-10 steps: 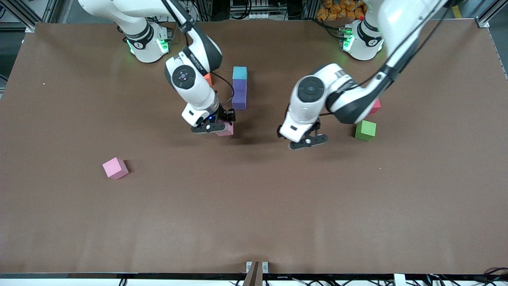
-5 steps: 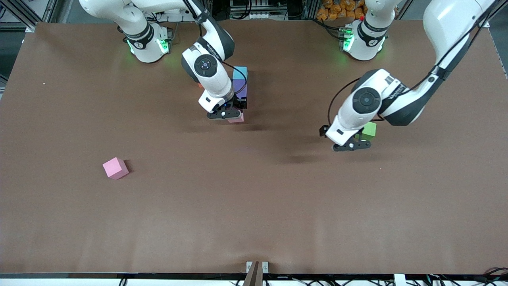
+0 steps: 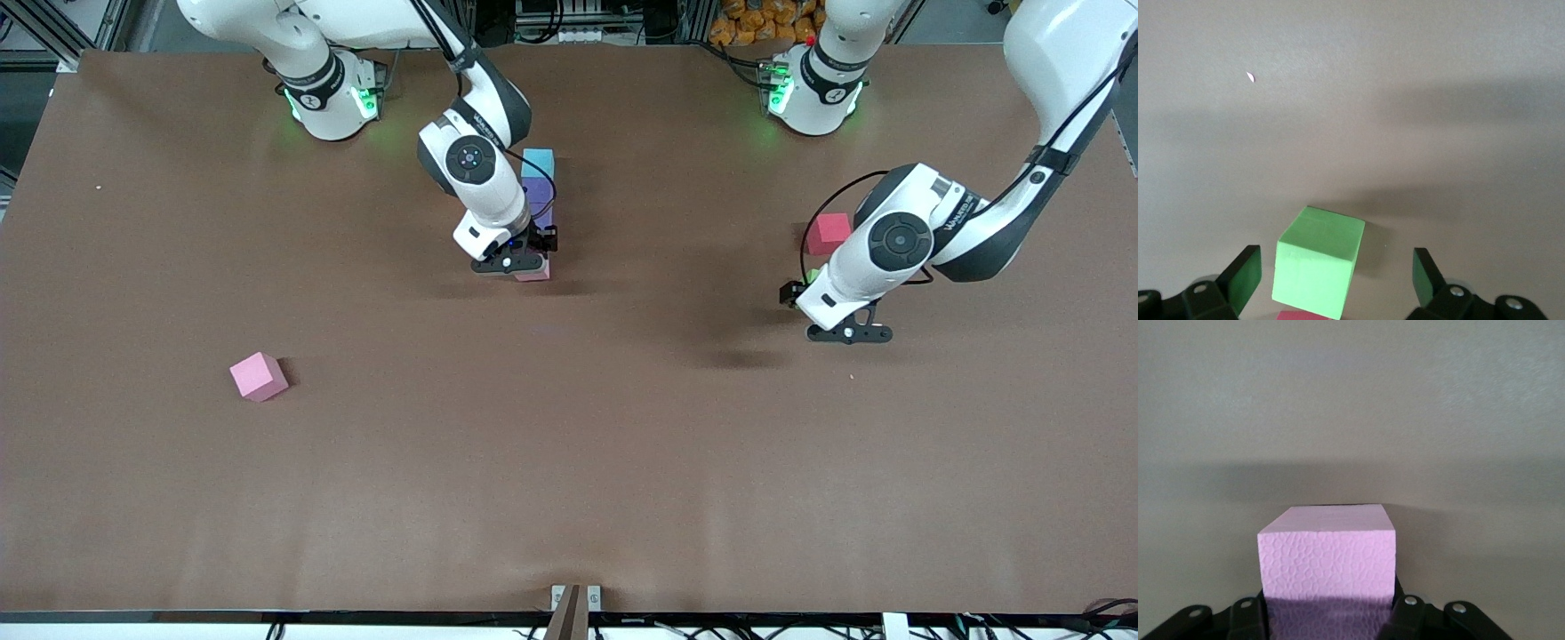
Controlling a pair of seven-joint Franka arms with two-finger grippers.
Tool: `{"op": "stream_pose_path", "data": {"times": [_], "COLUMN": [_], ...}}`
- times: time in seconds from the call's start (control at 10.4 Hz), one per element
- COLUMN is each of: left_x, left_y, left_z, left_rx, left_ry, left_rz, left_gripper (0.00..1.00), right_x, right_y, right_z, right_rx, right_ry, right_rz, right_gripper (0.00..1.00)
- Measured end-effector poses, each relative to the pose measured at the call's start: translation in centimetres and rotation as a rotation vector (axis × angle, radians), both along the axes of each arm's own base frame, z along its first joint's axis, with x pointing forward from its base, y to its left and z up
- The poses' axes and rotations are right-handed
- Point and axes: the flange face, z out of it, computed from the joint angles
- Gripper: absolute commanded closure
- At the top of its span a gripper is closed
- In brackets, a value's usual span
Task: Arrange blocks into number 1
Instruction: 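Grasp the green block with the left gripper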
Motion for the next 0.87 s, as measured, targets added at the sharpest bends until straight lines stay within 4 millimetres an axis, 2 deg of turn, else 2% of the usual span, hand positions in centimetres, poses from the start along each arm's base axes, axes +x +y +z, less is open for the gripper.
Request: {"op": "stream_pose_path", "data": {"times": [0.29,0.58,0.77,0.87], "left_x": [2.4,5.6,5.9,5.6], "left_y": [2.0,5.8,9.6,10.8], "left_z": [2.3,5.3,5.3,4.9], "left_rx": [-0.005,-0.018,-0.015,-0.008], "left_ry": [-0.057,-0.125,-0.108,-0.080], "left_rz": [0.052,0.094,0.083,0.079], "left_gripper": [0.00,0.00,0.00,0.00], "right_x": [-0.5,-0.9,-1.0,-1.1], "right_y": [0.6,0.8,0.8,0.8], "right_z": [-0.3,-0.3,-0.4,-0.5], "right_rx": [-0.003,-0.007,-0.011,-0.012], "right_ry": [0.003,0.007,0.012,0.013], "right_rz": [0.014,0.022,0.023,0.025], "right_gripper": [0.52,0.51,0.51,0.50]}}
